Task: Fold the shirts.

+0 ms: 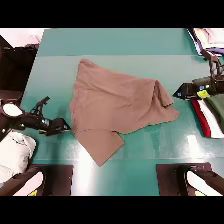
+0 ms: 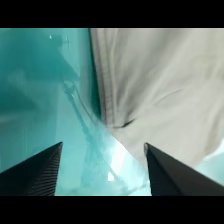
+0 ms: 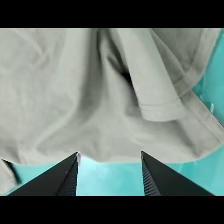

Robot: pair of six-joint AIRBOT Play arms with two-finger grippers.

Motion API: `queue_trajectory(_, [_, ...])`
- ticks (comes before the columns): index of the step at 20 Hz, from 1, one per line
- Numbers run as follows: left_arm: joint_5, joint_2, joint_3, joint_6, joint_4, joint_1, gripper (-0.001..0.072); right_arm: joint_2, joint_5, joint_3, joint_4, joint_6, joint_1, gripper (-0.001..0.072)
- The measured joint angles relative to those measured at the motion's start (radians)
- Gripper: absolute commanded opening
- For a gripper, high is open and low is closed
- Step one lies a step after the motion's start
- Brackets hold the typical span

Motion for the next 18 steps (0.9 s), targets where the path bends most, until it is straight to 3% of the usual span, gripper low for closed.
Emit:
queue_trajectory(11, [0.207,0.02,-0.072,-0.066,-0.042,-0.21,0.0604,0.002,-0.025,-0.004,0.034,-0.001,0.0,0.0432])
queue_trajectory(13, [0.219,0.02,-0.074,-0.073,-0.049,-0.218,0.0181,0.002,-0.026,-0.004,0.034,-0.001,0.0,0.0431])
queue_trajectory(15, [0.226,0.02,-0.074,-0.071,-0.076,-0.222,0.0176,0.002,-0.027,-0.004,0.034,-0.001,0.0,0.0431])
queue_trajectory(16, [0.227,0.02,-0.074,-0.068,-0.086,-0.223,0.0052,0.002,-0.027,-0.004,0.034,-0.001,0.0,0.0431])
queue_trajectory(18, [0.23,0.021,-0.071,-0.053,-0.102,-0.225,0.0024,0.002,-0.025,-0.004,0.034,-0.004,-0.005,0.0432])
